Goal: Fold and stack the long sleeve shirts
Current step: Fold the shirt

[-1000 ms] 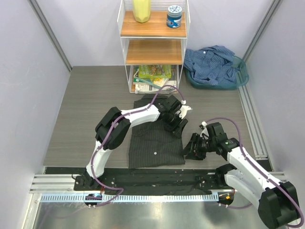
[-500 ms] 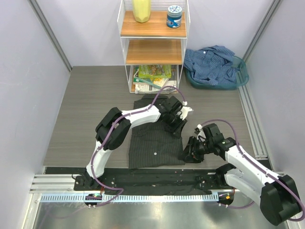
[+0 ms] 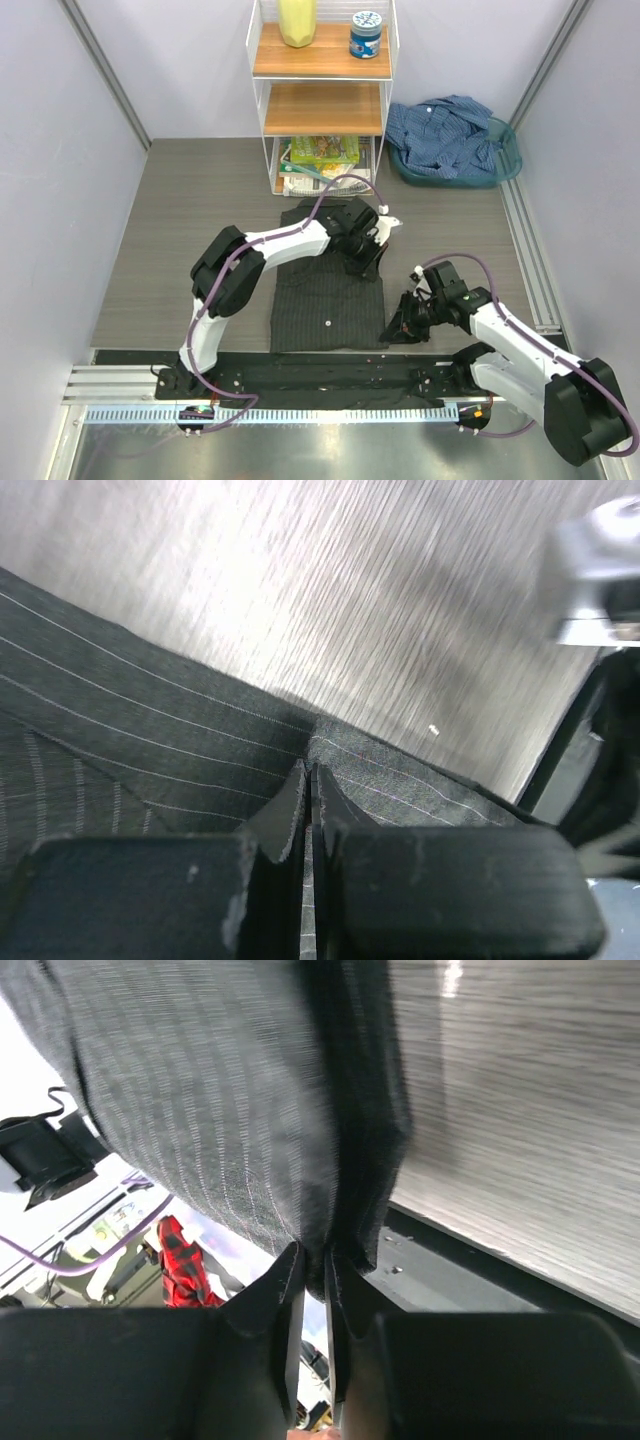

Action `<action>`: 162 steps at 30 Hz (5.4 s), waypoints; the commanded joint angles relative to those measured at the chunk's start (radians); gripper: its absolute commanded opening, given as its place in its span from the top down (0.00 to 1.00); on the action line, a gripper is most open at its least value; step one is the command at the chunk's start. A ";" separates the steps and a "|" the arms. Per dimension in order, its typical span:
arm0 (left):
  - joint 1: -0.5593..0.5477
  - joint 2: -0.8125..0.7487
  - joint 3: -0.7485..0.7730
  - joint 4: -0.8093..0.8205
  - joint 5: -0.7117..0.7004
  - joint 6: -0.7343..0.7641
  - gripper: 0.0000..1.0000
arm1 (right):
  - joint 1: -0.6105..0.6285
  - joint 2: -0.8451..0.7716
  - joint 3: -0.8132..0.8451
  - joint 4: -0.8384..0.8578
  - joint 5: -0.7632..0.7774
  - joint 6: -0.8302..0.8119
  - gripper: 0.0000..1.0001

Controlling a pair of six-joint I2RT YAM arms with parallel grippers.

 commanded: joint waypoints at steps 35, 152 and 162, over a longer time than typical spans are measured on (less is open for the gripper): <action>0.295 -0.804 -0.518 -0.426 0.576 0.127 0.39 | 0.187 0.132 0.207 0.550 -0.161 -0.104 0.62; -0.124 -0.315 -0.368 -0.012 0.572 -0.086 0.00 | -0.367 0.525 0.508 0.147 -0.437 -0.593 0.00; -0.130 -0.101 -0.336 0.200 0.547 -0.182 0.00 | -0.431 0.530 0.491 0.132 -0.431 -0.596 0.00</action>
